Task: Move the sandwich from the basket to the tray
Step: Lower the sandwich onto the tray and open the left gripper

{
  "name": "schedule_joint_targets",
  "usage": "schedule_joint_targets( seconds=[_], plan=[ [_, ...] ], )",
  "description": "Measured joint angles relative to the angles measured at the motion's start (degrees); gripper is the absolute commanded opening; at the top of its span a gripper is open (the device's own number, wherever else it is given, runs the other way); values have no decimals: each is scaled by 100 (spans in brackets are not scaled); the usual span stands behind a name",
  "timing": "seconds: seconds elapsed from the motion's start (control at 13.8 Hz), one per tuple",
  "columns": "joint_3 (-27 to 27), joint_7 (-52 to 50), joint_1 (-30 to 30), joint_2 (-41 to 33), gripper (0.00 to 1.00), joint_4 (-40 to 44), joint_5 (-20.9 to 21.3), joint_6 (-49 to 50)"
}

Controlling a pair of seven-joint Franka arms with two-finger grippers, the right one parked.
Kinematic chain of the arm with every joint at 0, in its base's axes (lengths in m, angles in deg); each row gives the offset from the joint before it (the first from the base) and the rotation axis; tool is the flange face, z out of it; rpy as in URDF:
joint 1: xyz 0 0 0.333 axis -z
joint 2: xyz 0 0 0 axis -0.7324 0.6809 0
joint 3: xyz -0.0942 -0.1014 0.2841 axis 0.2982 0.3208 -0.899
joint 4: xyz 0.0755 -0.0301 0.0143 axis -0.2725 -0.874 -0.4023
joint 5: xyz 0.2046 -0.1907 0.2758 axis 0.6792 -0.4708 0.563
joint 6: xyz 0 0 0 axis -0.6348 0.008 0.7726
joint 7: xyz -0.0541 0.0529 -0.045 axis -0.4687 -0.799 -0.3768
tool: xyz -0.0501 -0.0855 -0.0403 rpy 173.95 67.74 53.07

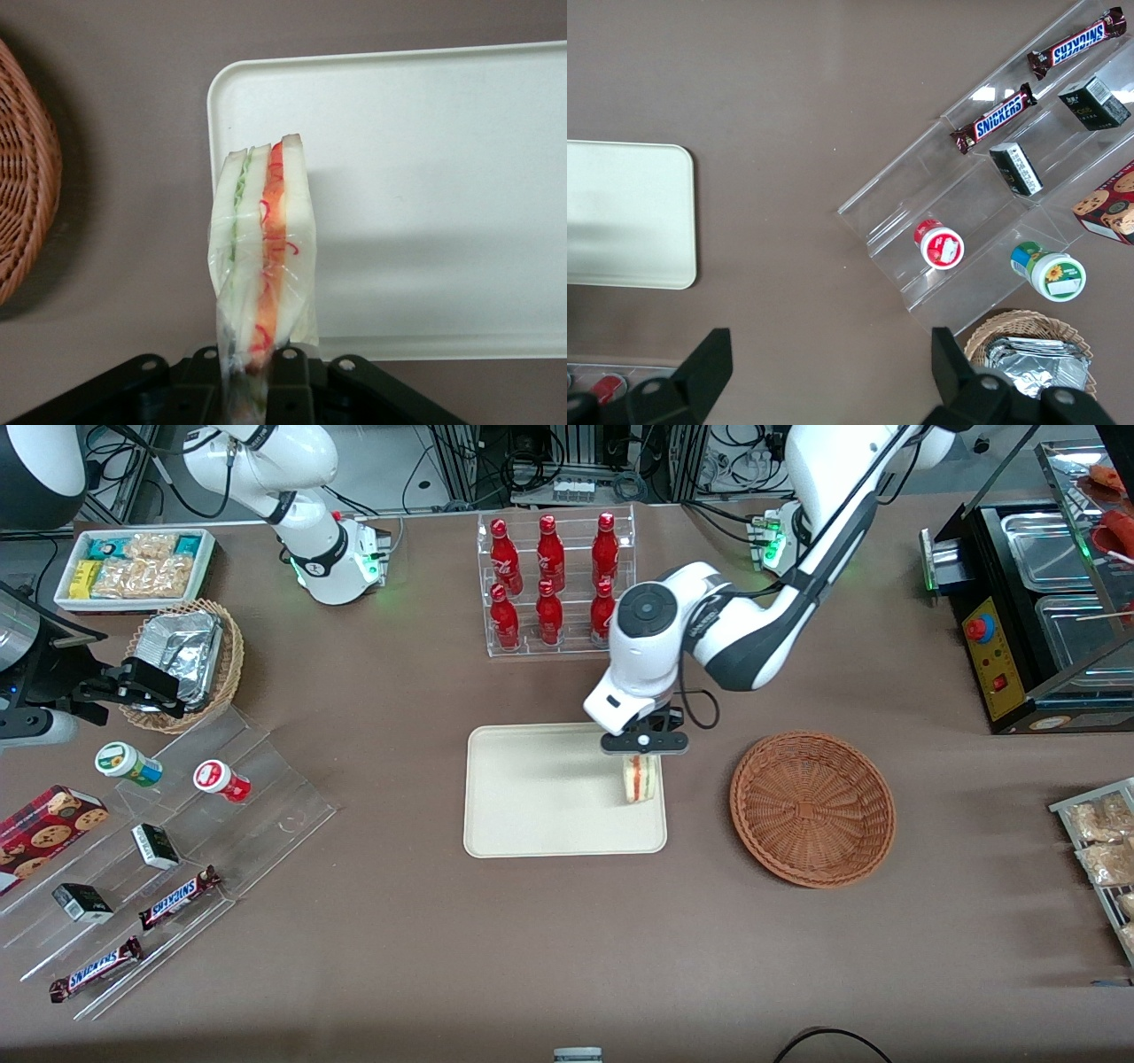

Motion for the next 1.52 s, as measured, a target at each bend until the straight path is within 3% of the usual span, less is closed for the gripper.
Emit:
schedule_joint_targets(
  seconds=[0.43,1.45,1.52],
  plan=[
    [101,-306,139,596,0,350,547,14],
    [246,-336,140,1375,0,637,1285,-297],
    [246,-349,140,1407,10,653,1297,-375]
  ],
)
